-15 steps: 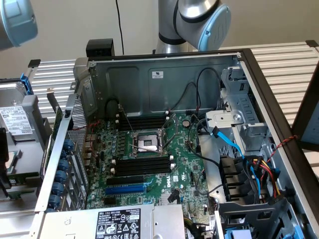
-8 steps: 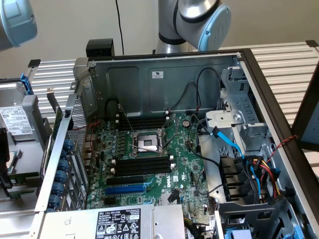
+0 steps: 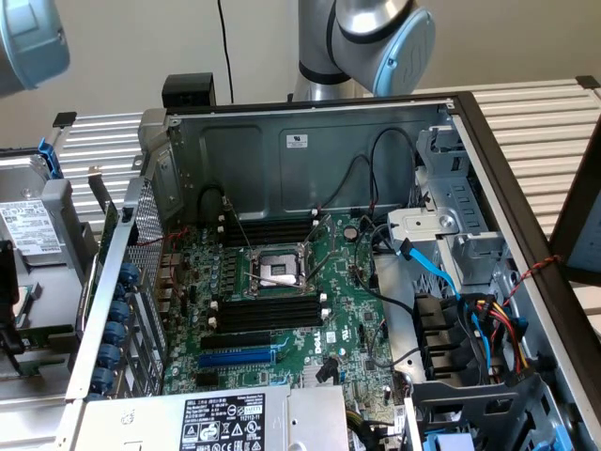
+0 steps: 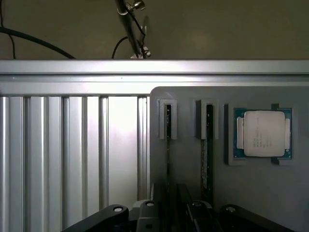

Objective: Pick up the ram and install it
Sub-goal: 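Pick up the ram and move it above insertion slot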

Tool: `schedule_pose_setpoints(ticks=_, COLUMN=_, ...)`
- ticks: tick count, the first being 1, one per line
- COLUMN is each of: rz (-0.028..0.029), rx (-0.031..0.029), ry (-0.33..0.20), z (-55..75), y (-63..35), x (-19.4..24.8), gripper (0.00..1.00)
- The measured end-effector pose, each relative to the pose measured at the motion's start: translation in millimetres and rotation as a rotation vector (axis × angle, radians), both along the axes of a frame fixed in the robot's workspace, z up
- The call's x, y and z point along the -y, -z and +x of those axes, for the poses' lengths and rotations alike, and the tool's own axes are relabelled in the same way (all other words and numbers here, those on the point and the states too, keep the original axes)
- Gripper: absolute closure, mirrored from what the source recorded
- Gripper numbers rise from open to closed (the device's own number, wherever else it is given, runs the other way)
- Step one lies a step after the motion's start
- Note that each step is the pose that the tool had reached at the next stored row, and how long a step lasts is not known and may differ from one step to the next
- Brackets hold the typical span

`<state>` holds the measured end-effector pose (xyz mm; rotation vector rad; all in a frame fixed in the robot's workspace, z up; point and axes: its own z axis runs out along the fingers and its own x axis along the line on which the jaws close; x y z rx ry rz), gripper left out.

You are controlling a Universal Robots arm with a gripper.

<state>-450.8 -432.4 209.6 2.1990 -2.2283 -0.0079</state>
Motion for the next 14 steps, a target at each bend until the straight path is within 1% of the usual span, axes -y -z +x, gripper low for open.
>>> schedule_pose_setpoints(ticks=14, rz=0.0001, rx=0.0002, ry=0.000, z=-4.3, y=2.6, x=0.2, gripper=0.73)
